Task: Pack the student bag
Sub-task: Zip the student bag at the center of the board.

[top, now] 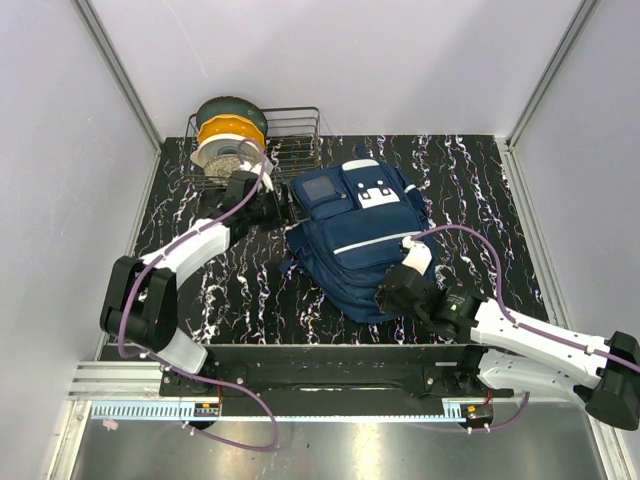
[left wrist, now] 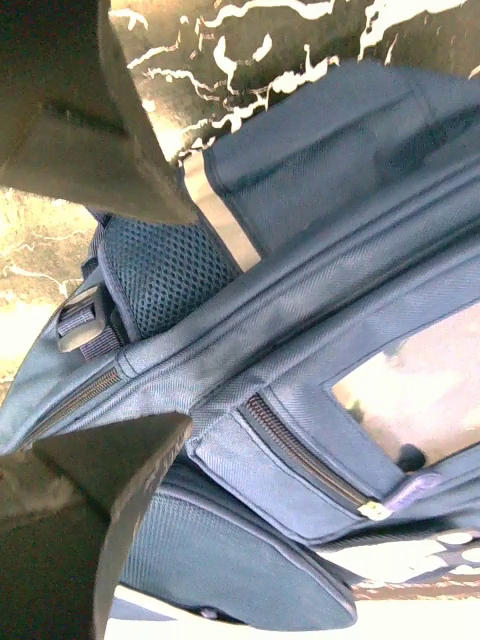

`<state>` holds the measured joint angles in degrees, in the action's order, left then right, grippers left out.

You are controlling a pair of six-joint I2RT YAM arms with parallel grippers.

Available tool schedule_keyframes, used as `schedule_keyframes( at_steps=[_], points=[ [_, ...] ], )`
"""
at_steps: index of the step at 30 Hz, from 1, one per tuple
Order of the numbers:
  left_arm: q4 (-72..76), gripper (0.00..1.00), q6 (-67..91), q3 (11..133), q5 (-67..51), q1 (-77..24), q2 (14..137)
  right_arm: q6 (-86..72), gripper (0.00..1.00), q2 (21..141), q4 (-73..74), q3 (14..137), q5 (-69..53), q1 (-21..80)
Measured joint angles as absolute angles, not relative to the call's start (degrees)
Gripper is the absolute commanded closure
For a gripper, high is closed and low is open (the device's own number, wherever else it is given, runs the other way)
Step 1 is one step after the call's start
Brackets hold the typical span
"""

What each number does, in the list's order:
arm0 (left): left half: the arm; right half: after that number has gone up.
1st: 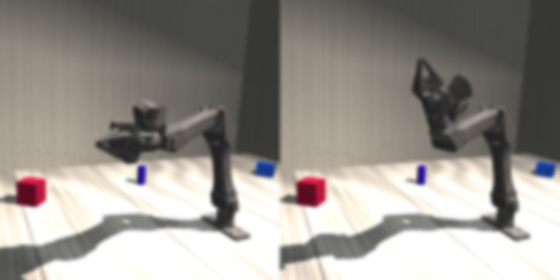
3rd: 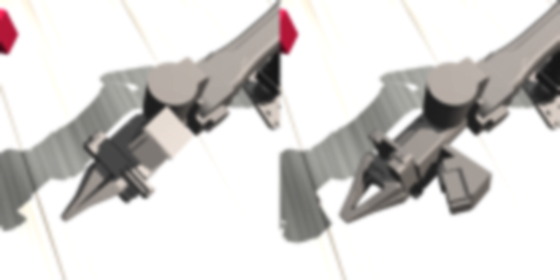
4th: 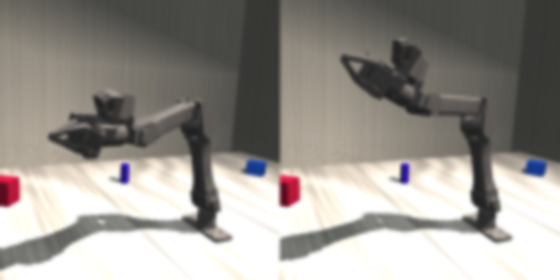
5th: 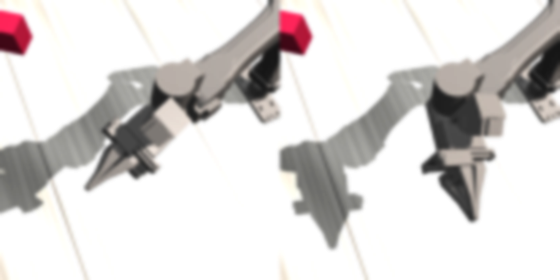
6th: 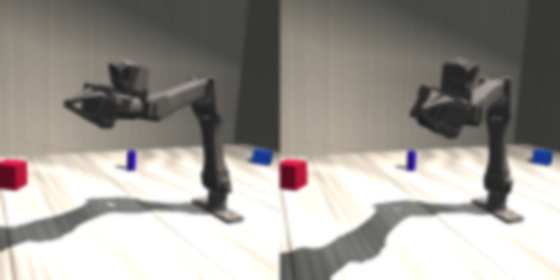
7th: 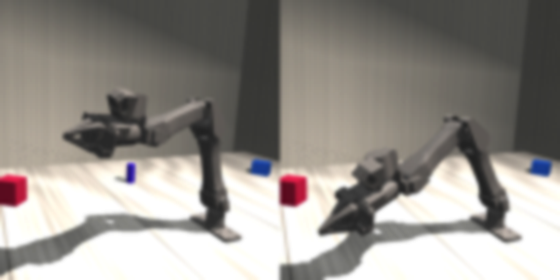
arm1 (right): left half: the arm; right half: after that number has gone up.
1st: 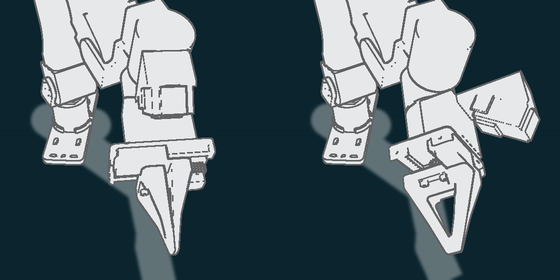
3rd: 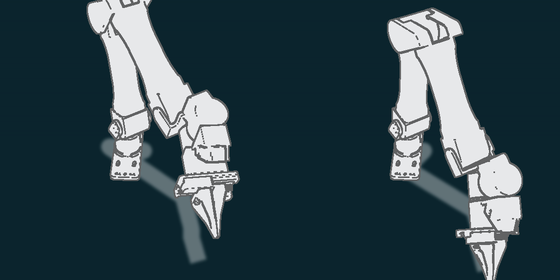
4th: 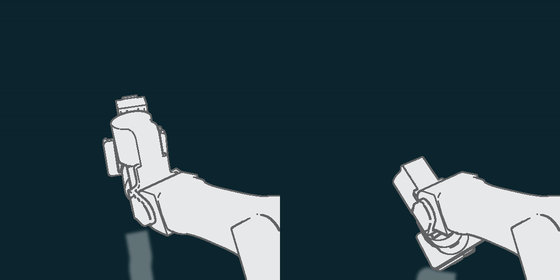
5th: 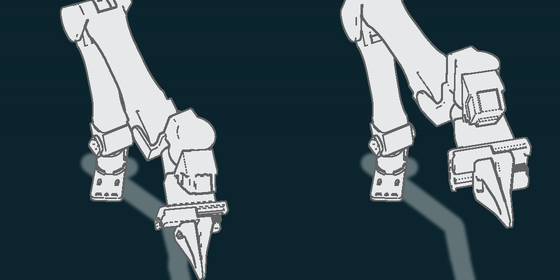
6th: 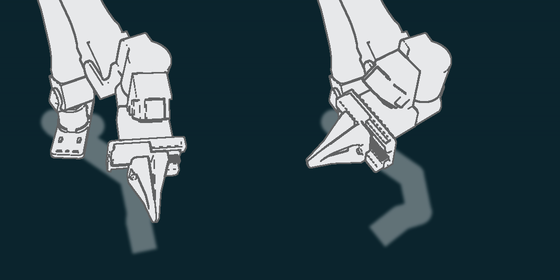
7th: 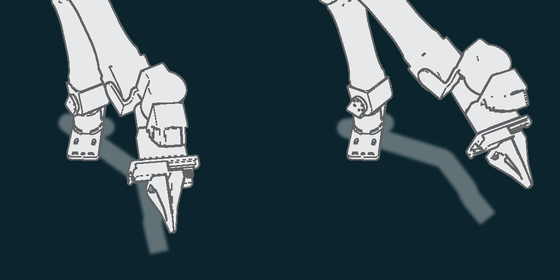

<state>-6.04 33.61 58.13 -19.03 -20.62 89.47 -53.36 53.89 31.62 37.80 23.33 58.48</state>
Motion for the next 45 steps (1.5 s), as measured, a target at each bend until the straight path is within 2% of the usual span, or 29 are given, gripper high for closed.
schedule_keyframes(
  at_steps=[3,8,13,22,26,28,30,36,37,39,40,43,44,45],
  points=[
    [-5.58,0.1,33.43,55.79,-18.09,-19.25,85.56,-52.47,1.0,54.46,31.0,37.8,23.03,58.48],
    [-5.69,0.1,35.94,46.96,-16.82,-20.67,71.61,-51.18,1.0,57.52,29.1,37.8,22.46,58.48],
    [-3.7,0.11,41.98,37.43,-12.62,-30.13,61.6,-49.3,1.0,58.46,27.66,37.8,21.41,58.48],
    [1.26,0.12,52.27,32.23,-2.55,-42.96,61.67,-43.35,1.0,55.09,23.97,36.97,16.78,58.48],
    [7.49,0.24,56.36,31.38,1.41,-44.31,62.0,-41.65,1.0,55.48,22.33,36.97,14.76,58.46],
    [9.17,0.38,57.54,31.31,2.33,-44.36,62.67,-41.12,1.0,56.07,21.87,36.97,13.89,58.46],
    [10.44,0.45,58.3,31.42,2.76,-44.38,64.18,-40.84,1.0,56.55,21.5,36.97,13.37,58.46],
    [11.73,0.45,59.44,31.42,3.53,-45.5,66.85,-40.47,1.0,56.9,20.53,36.97,12.45,58.46],
    [11.84,0.52,59.59,31.42,3.68,-45.6,66.92,-40.45,1.0,56.93,20.4,36.97,12.4,58.46],
    [12.05,0.57,59.79,31.42,3.99,-45.84,67.07,-40.45,1.0,56.93,20.25,36.97,12.36,58.46],
    [12.19,0.73,59.99,31.42,4.19,-45.95,67.18,-40.47,1.0,56.93,20.14,36.97,12.34,58.46],
    [12.32,0.94,60.16,31.42,5.02,-46.3,67.75,-40.47,1.0,56.99,19.51,36.97,12.27,58.46],
    [12.34,1.0,60.36,31.42,5.19,-46.35,68.05,-40.47,1.0,57.06,19.4,36.97,12.29,58.46],
    [12.34,1.0,60.55,31.42,5.21,-46.37,68.38,-40.47,1.0,57.14,19.42,36.97,12.32,58.43]
  ],
)
